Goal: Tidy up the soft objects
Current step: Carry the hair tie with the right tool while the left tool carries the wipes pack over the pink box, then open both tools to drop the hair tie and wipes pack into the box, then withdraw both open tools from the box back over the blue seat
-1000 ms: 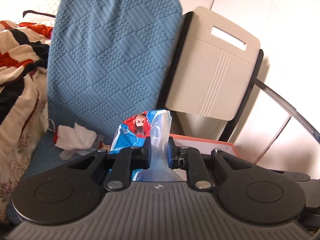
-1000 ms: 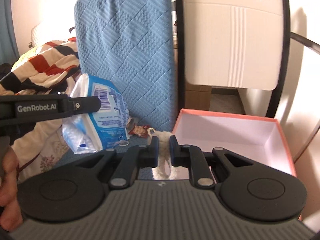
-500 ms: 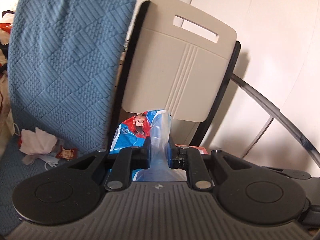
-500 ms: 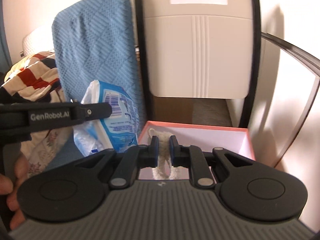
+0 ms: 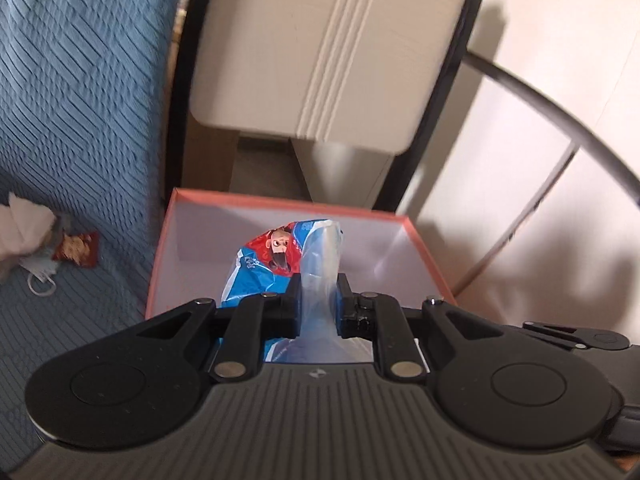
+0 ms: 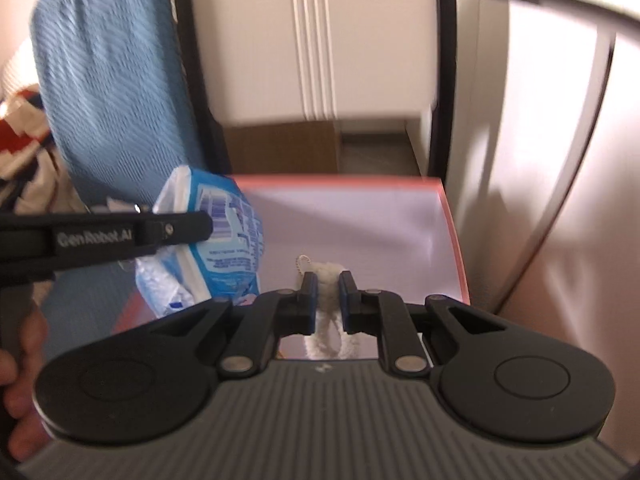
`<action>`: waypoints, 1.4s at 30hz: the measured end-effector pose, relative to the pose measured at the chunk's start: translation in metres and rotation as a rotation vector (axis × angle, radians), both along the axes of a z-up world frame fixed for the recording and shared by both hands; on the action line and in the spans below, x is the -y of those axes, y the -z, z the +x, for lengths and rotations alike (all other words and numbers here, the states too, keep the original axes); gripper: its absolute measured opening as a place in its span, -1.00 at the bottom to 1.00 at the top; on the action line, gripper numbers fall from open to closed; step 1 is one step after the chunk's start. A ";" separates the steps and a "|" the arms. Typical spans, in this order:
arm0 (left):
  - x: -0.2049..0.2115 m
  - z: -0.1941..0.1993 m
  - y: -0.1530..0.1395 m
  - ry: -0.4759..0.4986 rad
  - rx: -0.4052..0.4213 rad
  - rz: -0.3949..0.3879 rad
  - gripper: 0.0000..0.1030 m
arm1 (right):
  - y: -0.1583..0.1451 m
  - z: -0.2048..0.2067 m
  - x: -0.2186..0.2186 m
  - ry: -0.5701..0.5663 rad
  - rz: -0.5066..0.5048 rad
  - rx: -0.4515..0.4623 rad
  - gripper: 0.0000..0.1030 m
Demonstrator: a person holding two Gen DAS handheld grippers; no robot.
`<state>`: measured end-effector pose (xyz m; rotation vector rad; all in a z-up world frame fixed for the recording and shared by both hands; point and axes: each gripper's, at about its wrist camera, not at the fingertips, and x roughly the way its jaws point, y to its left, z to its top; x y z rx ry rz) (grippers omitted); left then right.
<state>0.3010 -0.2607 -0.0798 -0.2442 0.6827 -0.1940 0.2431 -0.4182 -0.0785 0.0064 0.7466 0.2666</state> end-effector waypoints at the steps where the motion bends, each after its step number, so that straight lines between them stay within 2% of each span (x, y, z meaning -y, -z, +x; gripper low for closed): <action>1: 0.004 0.002 0.006 0.012 -0.015 0.009 -0.64 | 0.008 0.001 0.002 0.003 0.005 -0.023 -0.71; 8: 0.006 0.010 0.045 0.045 -0.108 0.002 -0.65 | 0.047 0.006 0.017 0.060 0.008 -0.119 -0.71; 14: 0.009 0.006 0.042 0.061 -0.091 0.018 -0.62 | 0.053 0.008 0.026 0.108 0.019 -0.141 -0.65; 15: 0.009 0.006 0.039 0.057 -0.085 0.018 -0.56 | 0.051 0.008 0.025 0.111 0.022 -0.137 -0.64; 16: 0.008 0.005 0.035 0.051 -0.085 0.018 -0.42 | 0.048 0.007 0.027 0.114 0.023 -0.131 -0.63; 18: 0.006 0.001 0.026 0.051 -0.072 0.004 -0.35 | 0.041 0.005 0.028 0.124 0.016 -0.120 -0.56; 26: -0.005 -0.031 -0.021 0.054 0.026 0.003 -0.35 | -0.004 -0.023 0.025 0.126 0.040 -0.031 -0.56; 36: -0.044 -0.097 -0.085 0.010 0.198 0.016 -0.35 | -0.069 -0.070 0.000 0.100 0.076 0.109 -0.56; 42: -0.070 -0.139 -0.108 -0.027 0.270 0.012 -0.35 | -0.096 -0.097 -0.023 0.068 0.087 0.175 -0.56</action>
